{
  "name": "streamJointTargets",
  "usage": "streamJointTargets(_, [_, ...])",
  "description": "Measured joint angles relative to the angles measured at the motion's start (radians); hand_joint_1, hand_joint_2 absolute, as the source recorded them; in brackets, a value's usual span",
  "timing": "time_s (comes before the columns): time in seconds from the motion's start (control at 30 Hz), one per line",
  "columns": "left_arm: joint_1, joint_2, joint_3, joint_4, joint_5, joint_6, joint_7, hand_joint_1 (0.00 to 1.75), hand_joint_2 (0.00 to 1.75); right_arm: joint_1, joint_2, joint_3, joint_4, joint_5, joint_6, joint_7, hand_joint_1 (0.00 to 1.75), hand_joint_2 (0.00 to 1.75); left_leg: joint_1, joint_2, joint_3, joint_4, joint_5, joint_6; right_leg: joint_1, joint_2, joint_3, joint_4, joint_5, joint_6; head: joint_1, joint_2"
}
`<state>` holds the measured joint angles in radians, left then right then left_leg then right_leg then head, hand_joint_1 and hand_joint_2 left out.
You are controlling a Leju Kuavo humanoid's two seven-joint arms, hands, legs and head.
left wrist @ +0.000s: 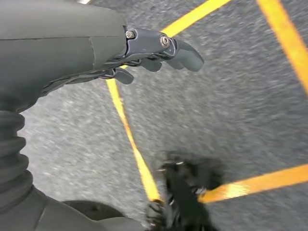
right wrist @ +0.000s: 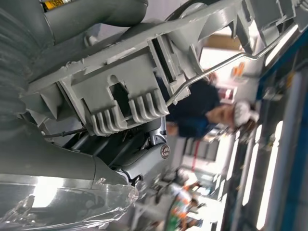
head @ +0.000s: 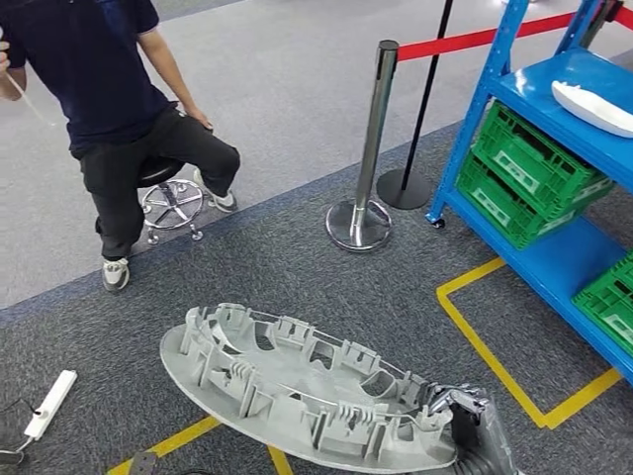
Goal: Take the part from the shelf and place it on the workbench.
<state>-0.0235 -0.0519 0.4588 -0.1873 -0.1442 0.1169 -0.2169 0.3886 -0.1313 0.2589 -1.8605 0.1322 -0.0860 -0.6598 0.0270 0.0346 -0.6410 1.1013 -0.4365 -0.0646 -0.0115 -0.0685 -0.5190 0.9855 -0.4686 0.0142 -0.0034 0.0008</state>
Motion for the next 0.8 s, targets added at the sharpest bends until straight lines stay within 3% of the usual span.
streamJointTargets(0.07, [-0.005, -0.007, -0.004, 0.0, 0.005, 0.001, 0.027, 0.0, 1.75, -0.01, 0.007, -0.025, 0.001, 0.012, 0.033, -0.009, 1.75, 1.75, 0.001, 0.038, 0.05, -0.093, 0.024, 0.006, 0.005, -0.018, -0.003, 0.009, -0.01, 0.016, 0.0, 0.0])
streamJointTargets(0.1, [-0.007, -0.01, -0.004, 0.0, 0.011, 0.002, 0.034, 0.0, 1.75, -0.013, 0.009, -0.036, 0.001, 0.015, 0.044, -0.009, 1.75, 1.75, -0.002, 0.043, 0.055, -0.106, 0.022, 0.014, 0.007, -0.027, -0.003, 0.01, -0.014, 0.023, 0.001, 0.0])
streamJointTargets(0.17, [-0.007, -0.011, -0.004, 0.0, 0.019, 0.003, 0.039, 0.0, 1.75, -0.02, 0.012, -0.053, 0.002, 0.019, 0.055, -0.008, 1.75, 1.75, -0.007, 0.015, 0.051, -0.107, 0.021, 0.037, 0.003, -0.043, 0.006, 0.006, -0.017, 0.035, 0.006, 0.0])
streamJointTargets(0.23, [-0.005, -0.011, -0.003, 0.0, 0.021, 0.003, 0.04, 0.0, 1.75, -0.024, 0.014, -0.064, 0.002, 0.021, 0.058, -0.007, 1.75, 1.75, -0.008, -0.008, 0.048, -0.108, 0.026, 0.054, -0.004, -0.012, -0.001, 0.034, -0.042, 0.043, 0.007, 0.0])
streamJointTargets(0.3, [-0.005, -0.011, -0.003, 0.0, 0.022, 0.004, 0.041, 0.0, 1.75, -0.025, 0.016, -0.073, 0.002, 0.021, 0.057, -0.007, 1.75, 1.75, -0.01, -0.031, 0.046, -0.109, 0.029, 0.066, -0.006, 0.044, -0.055, 0.149, -0.106, 0.044, 0.012, 0.0])
streamJointTargets(0.37, [-0.006, -0.012, -0.003, 0.0, 0.026, 0.007, 0.04, 0.0, 1.75, -0.024, 0.017, -0.081, 0.003, 0.021, 0.058, -0.007, 1.75, 1.75, -0.016, -0.058, 0.045, -0.109, 0.029, 0.071, -0.003, 0.065, -0.126, 0.289, -0.158, 0.039, 0.015, 0.0])
streamJointTargets(0.4, [-0.005, -0.012, -0.002, 0.0, 0.028, 0.013, 0.04, 0.0, 1.75, -0.024, 0.017, -0.086, 0.003, 0.022, 0.06, -0.007, 1.75, 1.75, -0.018, -0.072, 0.045, -0.108, 0.029, 0.072, -0.002, 0.067, -0.146, 0.319, -0.157, 0.036, 0.015, 0.0])
streamJointTargets(0.43, [-0.005, -0.012, -0.001, 0.0, 0.029, 0.021, 0.04, 0.0, 1.75, -0.024, 0.018, -0.092, 0.004, 0.022, 0.064, -0.005, 1.75, 1.75, -0.019, -0.087, 0.045, -0.108, 0.029, 0.072, -0.001, 0.069, -0.146, 0.307, -0.136, 0.032, 0.015, 0.0])
streamJointTargets(0.47, [-0.004, -0.013, 0.0, 0.0, 0.031, 0.031, 0.042, 0.0, 1.75, -0.025, 0.018, -0.098, 0.003, 0.022, 0.07, -0.003, 1.75, 1.75, -0.02, -0.102, 0.047, -0.108, 0.029, 0.072, -0.001, 0.075, -0.127, 0.256, -0.099, 0.029, 0.015, 0.0])
streamJointTargets(0.53, [-0.005, -0.015, 0.003, 0.0, 0.034, 0.047, 0.046, 0.0, 1.75, -0.026, 0.018, -0.111, 0.001, 0.023, 0.082, 0.003, 1.75, 1.75, -0.02, -0.129, 0.047, -0.106, 0.03, 0.069, -0.006, 0.126, -0.066, 0.112, -0.028, 0.026, 0.015, 0.0])
streamJointTargets(0.6, [-0.004, -0.018, 0.005, 0.0, 0.037, 0.052, 0.05, 0.0, 1.75, -0.029, 0.018, -0.125, -0.001, 0.026, 0.091, 0.006, 1.75, 1.75, -0.019, -0.153, 0.039, -0.106, 0.035, 0.058, -0.01, 0.168, -0.031, 0.036, -0.007, 0.026, 0.014, 0.0])
streamJointTargets(0.67, [0.002, -0.022, 0.007, 0.0, 0.041, 0.053, 0.049, 0.0, 1.75, -0.032, 0.018, -0.136, -0.005, 0.031, 0.098, 0.007, 1.75, 1.75, -0.015, -0.176, 0.03, -0.109, 0.043, 0.044, -0.008, 0.156, -0.027, 0.032, -0.006, 0.021, 0.014, 0.0])
streamJointTargets(0.7, [0.006, -0.023, 0.009, 0.0, 0.043, 0.055, 0.048, 0.0, 1.75, -0.036, 0.018, -0.141, -0.008, 0.034, 0.102, 0.007, 1.75, 1.75, -0.014, -0.173, 0.026, -0.106, 0.042, 0.039, -0.007, 0.143, -0.026, 0.029, -0.003, 0.015, 0.014, 0.0])
streamJointTargets(0.73, [0.008, -0.024, 0.01, 0.0, 0.044, 0.057, 0.048, 0.0, 1.75, -0.04, 0.018, -0.145, -0.012, 0.036, 0.108, 0.006, 1.75, 1.75, -0.016, -0.155, 0.018, -0.092, 0.031, 0.035, -0.007, 0.13, -0.024, 0.025, 0.0, 0.009, 0.011, 0.0])
streamJointTargets(0.8, [0.007, -0.027, 0.013, 0.0, 0.04, 0.061, 0.047, 0.0, 1.75, -0.047, 0.018, -0.15, -0.026, 0.034, 0.125, -0.001, 1.75, 1.75, -0.02, -0.091, -0.024, -0.003, -0.023, 0.029, -0.006, 0.099, -0.021, 0.019, 0.003, -0.001, 0.006, 0.0])
